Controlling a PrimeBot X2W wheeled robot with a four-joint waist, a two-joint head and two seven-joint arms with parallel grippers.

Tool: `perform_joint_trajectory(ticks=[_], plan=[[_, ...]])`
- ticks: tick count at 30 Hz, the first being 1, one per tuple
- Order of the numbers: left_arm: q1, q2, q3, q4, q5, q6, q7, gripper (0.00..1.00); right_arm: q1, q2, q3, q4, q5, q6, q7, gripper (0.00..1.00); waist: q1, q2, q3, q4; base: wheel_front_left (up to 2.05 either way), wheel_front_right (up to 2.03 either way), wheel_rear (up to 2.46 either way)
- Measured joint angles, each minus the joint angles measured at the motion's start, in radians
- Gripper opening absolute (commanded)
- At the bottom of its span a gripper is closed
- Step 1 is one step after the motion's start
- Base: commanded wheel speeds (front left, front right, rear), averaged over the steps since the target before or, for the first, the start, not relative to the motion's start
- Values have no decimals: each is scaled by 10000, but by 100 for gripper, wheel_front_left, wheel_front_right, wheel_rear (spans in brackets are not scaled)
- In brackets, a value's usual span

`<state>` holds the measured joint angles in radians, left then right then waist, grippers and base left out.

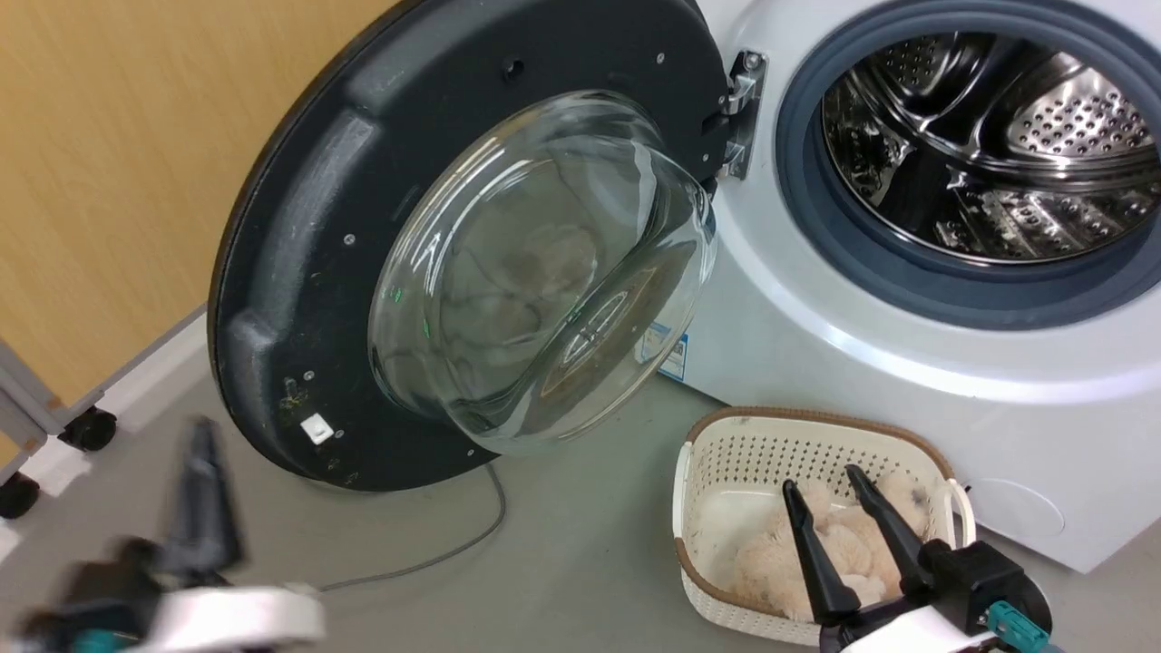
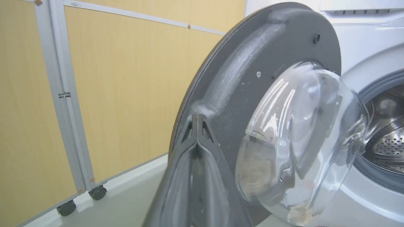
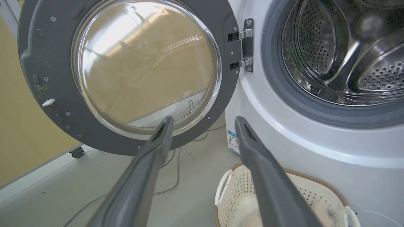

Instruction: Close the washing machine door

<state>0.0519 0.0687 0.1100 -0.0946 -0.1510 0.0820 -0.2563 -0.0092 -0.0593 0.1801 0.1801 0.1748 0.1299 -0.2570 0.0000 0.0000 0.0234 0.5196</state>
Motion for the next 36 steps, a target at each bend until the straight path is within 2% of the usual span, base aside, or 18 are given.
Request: perform_joint_trajectory(ticks=[5, 9, 13, 17, 23, 28, 36], plan=[[-918, 938, 1103, 104, -640, -742, -2, 0, -13, -104, 46, -75, -148, 2, -2, 100, 0, 0, 307, -308, 0, 0, 0], [-2100, 1662, 1898, 531, -1609, -1168, 128, 0, -151, -238, 38, -150, -153, 0, -2, 100, 0, 0, 644, -600, 0, 0, 0], [-3599, 2556, 2780, 1546, -2817, -1338, 882, 0, -368, -382, 104, -186, -153, 0, 0, 100, 1, 0, 981, -890, 0, 0, 0], [-4825, 3112, 3415, 2874, -4242, -1499, 1998, 0, -503, -420, 153, -192, -153, 0, -2, 100, 1, 0, 1253, -1151, 0, 0, 0], [-6126, 3216, 4368, 4744, -6934, -1538, 4266, 0, -760, -491, 184, -188, -153, 0, -2, 100, 1, 0, 1542, -1473, 0, 0, 0], [-6656, 3160, 5208, 5785, -8928, -1095, 6192, 0, -834, -522, 163, -184, -153, 2, -2, 100, 1, 0, 1615, -1597, 0, 0, 0], [-6481, 2894, 5170, 5683, -10483, -1053, 9066, 0, -835, -514, 71, -92, -153, 2, -2, 100, 0, 0, 1456, -1635, 0, 0, 0]])
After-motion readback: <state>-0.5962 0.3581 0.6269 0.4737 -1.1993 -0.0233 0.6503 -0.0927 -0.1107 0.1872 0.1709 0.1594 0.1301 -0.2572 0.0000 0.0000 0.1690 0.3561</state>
